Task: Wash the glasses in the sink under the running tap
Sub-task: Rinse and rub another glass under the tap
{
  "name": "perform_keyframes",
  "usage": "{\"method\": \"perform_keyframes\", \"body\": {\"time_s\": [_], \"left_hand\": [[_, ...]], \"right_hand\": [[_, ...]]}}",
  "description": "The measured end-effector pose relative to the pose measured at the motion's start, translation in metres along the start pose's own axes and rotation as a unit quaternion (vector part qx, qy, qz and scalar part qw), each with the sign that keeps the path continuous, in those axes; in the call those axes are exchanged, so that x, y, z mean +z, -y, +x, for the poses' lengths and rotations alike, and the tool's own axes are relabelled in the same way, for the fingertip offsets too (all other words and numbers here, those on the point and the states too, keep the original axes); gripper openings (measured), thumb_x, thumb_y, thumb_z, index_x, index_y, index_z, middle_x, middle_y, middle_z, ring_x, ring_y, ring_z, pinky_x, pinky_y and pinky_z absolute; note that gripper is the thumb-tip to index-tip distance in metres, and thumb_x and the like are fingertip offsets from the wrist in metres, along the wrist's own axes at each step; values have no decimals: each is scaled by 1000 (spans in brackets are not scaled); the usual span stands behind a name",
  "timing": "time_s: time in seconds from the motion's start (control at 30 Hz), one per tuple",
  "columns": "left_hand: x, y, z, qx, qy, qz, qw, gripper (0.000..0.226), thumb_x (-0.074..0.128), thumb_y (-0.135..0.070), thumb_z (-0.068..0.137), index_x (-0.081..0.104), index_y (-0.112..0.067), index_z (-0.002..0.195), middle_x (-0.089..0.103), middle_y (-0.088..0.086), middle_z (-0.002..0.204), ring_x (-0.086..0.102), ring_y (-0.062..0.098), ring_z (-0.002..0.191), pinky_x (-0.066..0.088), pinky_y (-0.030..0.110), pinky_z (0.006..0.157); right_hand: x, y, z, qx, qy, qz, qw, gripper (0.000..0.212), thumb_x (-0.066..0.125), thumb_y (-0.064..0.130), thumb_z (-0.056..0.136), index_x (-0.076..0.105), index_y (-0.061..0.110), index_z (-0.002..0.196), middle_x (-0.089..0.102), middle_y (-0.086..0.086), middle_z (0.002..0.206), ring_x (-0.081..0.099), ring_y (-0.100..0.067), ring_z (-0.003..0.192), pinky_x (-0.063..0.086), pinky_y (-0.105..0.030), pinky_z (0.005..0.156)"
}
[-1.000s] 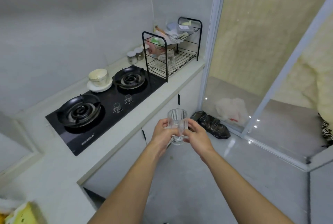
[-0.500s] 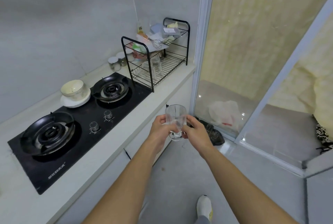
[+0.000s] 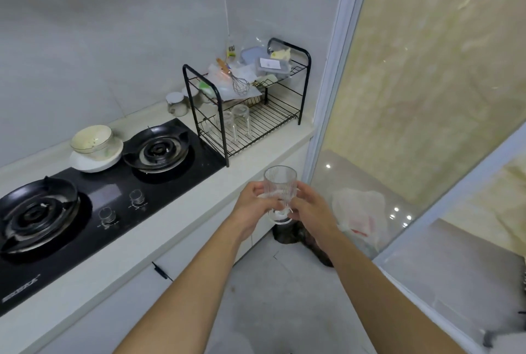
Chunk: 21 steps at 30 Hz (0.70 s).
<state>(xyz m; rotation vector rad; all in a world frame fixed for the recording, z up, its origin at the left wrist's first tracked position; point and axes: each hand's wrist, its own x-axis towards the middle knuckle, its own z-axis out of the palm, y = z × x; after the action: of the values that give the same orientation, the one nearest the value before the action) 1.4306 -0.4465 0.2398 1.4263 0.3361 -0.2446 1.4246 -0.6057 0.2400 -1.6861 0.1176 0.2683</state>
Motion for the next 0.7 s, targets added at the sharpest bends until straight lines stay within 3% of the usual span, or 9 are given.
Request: {"method": "perform_keyframes", "body": {"time_s": [0.3, 0.4, 0.5, 0.7], "left_hand": [[23, -14, 72, -2, -27, 9, 1000, 87, 92, -17, 38, 62, -16, 119, 67, 3, 127, 69, 29, 116, 52, 54, 107], [28, -24, 104, 8, -32, 5, 999, 77, 95, -14, 49, 61, -18, 119, 67, 4, 128, 70, 25, 116, 53, 50, 107], [29, -34, 146, 11, -45, -15, 999, 70, 95, -5, 63, 58, -16, 121, 67, 11, 129, 70, 26, 116, 56, 47, 105], [32, -52, 227, 13, -92, -10, 996, 59, 96, -12, 70, 56, -10, 113, 68, 16, 123, 68, 26, 115, 55, 33, 97]], "right_hand": [[-30, 14, 79, 27, 27, 17, 999, 37, 56, 5, 98, 64, 25, 128, 73, 1, 121, 70, -17, 110, 59, -31, 87], [-35, 19, 120, 46, 26, 38, 998, 36, 63, 10, 99, 57, 20, 133, 71, -3, 122, 69, -21, 110, 58, -32, 88], [-36, 29, 164, 51, 17, 29, 998, 32, 68, 14, 97, 53, 18, 125, 70, -5, 119, 68, -17, 101, 52, -29, 85], [-45, 52, 245, 40, 47, 6, 998, 20, 60, 10, 101, 55, 16, 120, 68, 6, 104, 61, -6, 89, 43, -16, 70]]}}
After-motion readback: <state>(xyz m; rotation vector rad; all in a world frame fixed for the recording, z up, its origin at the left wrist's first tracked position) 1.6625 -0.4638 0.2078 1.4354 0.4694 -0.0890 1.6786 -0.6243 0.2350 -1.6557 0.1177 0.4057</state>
